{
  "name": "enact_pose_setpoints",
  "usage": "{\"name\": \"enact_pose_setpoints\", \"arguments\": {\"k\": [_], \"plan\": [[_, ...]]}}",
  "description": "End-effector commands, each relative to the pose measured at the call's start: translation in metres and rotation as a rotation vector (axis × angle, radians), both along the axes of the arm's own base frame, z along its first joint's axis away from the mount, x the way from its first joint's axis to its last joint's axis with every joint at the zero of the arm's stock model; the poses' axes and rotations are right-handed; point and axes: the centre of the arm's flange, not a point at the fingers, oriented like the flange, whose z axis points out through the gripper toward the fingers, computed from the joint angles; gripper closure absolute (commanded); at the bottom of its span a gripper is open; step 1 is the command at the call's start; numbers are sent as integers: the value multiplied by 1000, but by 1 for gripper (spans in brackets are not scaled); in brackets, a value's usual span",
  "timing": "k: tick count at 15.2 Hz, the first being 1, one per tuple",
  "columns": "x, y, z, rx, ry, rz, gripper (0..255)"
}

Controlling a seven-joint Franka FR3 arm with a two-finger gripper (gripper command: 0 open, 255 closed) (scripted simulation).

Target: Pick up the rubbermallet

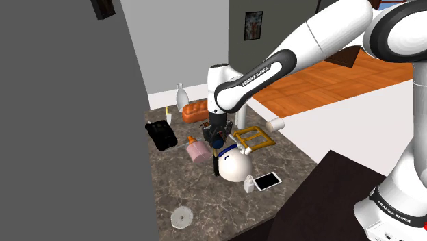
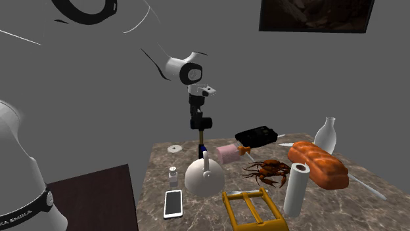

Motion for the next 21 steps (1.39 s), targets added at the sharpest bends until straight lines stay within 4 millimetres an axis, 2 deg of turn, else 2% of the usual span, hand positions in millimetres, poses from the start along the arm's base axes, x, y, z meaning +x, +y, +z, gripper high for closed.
{"name": "enact_pose_setpoints", "arguments": {"k": [1,8,21], "plan": [[0,0,-1,0,0,0,255],[0,0,0,0,0,0,255],[0,0,68,0,0,0,255]]}}
